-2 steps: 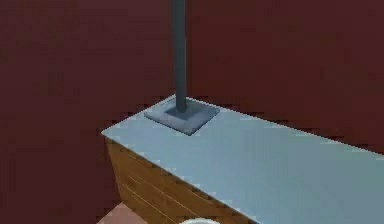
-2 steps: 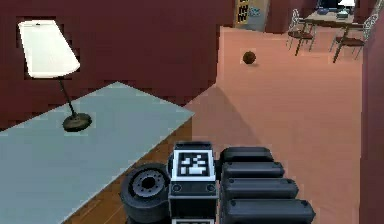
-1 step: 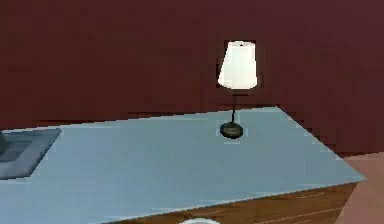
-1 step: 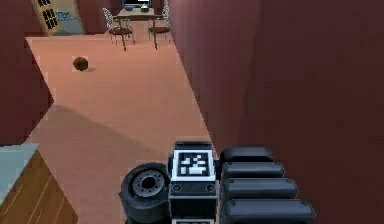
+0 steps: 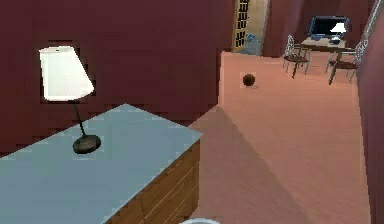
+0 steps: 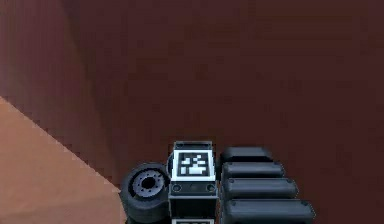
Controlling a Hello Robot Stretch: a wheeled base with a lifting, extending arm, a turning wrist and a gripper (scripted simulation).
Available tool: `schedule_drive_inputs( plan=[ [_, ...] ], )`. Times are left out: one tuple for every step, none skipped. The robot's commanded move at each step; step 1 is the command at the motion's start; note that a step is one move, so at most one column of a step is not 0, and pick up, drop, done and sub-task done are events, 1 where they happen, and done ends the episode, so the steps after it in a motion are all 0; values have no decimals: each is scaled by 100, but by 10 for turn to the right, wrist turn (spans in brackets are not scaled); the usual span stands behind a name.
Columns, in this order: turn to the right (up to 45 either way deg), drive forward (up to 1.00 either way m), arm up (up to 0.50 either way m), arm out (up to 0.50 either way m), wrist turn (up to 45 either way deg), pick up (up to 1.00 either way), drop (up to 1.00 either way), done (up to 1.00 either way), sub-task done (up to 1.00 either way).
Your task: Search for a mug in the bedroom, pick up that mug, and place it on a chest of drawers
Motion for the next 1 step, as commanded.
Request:
schedule_drive_inputs(
  plan=[
    [120,0,0,0,0,0,0,0,0]
  ],
)
